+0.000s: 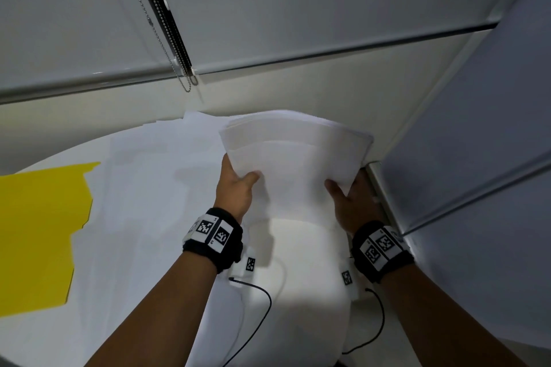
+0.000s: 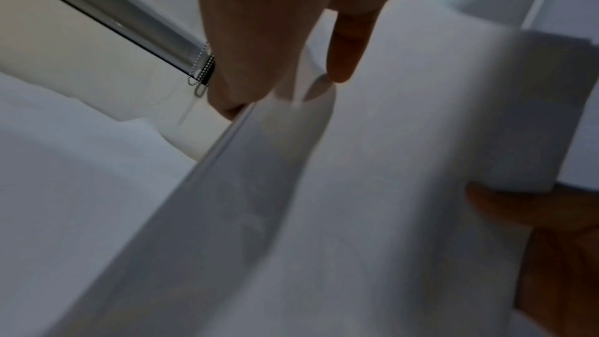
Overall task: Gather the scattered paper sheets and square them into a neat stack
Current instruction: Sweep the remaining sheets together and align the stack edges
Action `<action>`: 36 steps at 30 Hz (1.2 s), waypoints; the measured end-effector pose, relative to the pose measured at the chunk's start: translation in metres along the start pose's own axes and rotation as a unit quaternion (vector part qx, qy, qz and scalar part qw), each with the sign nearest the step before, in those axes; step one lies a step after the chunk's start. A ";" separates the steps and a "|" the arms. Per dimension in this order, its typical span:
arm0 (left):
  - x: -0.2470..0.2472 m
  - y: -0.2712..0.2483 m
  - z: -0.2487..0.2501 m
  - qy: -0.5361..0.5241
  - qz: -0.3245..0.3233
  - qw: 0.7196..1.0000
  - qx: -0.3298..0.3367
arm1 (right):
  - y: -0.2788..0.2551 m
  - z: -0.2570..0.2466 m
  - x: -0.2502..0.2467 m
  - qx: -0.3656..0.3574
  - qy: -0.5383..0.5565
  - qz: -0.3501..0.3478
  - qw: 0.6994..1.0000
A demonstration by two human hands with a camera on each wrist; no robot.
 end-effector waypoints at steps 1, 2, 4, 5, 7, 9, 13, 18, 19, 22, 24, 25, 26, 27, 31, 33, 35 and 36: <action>0.005 0.001 0.002 0.001 0.003 1.000 0.006 | 0.001 -0.003 0.001 0.008 -0.001 0.004 1.000; 0.009 0.002 0.005 0.002 0.006 1.000 0.013 | 0.004 -0.002 0.000 0.013 0.001 0.013 1.000; 0.012 0.004 0.005 -0.006 0.016 0.999 0.027 | 0.006 -0.003 -0.004 0.015 0.014 0.036 0.999; 0.010 0.006 0.002 -0.007 0.023 0.999 0.030 | 0.004 -0.003 -0.006 0.015 0.014 0.040 0.999; 0.004 0.007 -0.010 0.008 0.024 1.000 0.017 | 0.001 0.004 -0.004 0.034 0.011 0.023 0.999; 0.000 0.009 -0.028 0.031 0.013 0.999 -0.022 | -0.003 0.023 0.003 0.078 0.013 0.000 0.997; -0.005 0.009 -0.054 0.062 0.019 0.995 -0.075 | -0.003 0.050 0.012 0.124 -0.020 -0.020 0.992; 0.006 0.015 -0.056 0.056 0.032 0.996 -0.067 | 0.005 0.051 0.020 0.176 -0.006 0.009 0.984; 0.009 0.016 -0.058 0.049 0.032 0.996 -0.067 | 0.006 0.052 0.019 0.179 0.004 0.023 0.984; 0.006 0.013 -0.074 0.066 0.031 0.993 -0.098 | 0.001 0.063 0.029 0.206 0.013 0.030 0.978; 0.005 0.006 -0.085 0.088 0.032 0.988 -0.126 | -0.006 0.074 0.038 0.242 0.006 0.026 0.970; 0.004 0.006 -0.088 0.089 0.035 0.987 -0.130 | -0.004 0.077 0.040 0.238 -0.001 0.020 0.971; 0.003 0.007 -0.089 0.090 0.035 0.987 -0.132 | 0.000 0.081 0.040 0.237 -0.012 0.017 0.971; 0.002 0.009 -0.091 0.093 0.034 0.986 -0.135 | 0.002 0.077 0.038 0.229 -0.021 0.016 0.973; -0.005 0.008 -0.090 0.140 -0.026 0.981 -0.131 | 0.007 0.073 0.026 0.218 -0.035 0.027 0.975; -0.011 0.004 -0.086 0.145 -0.045 0.981 -0.118 | 0.002 0.079 0.027 0.227 -0.031 0.018 0.973; -0.024 0.002 -0.088 0.167 -0.053 0.979 -0.109 | -0.006 0.093 0.034 0.239 -0.019 0.003 0.971; -0.033 0.001 -0.090 0.193 -0.057 0.973 -0.109 | -0.010 0.097 0.038 0.241 -0.019 -0.002 0.970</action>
Point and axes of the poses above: each hand's wrist, its own y-axis towards the middle knuckle, its own x-axis out of the palm, z = x × y, the point moved 4 cm from there along y, towards the middle knuckle, and after that the axes turned 9 degrees about -y, right-handed, at the moved point
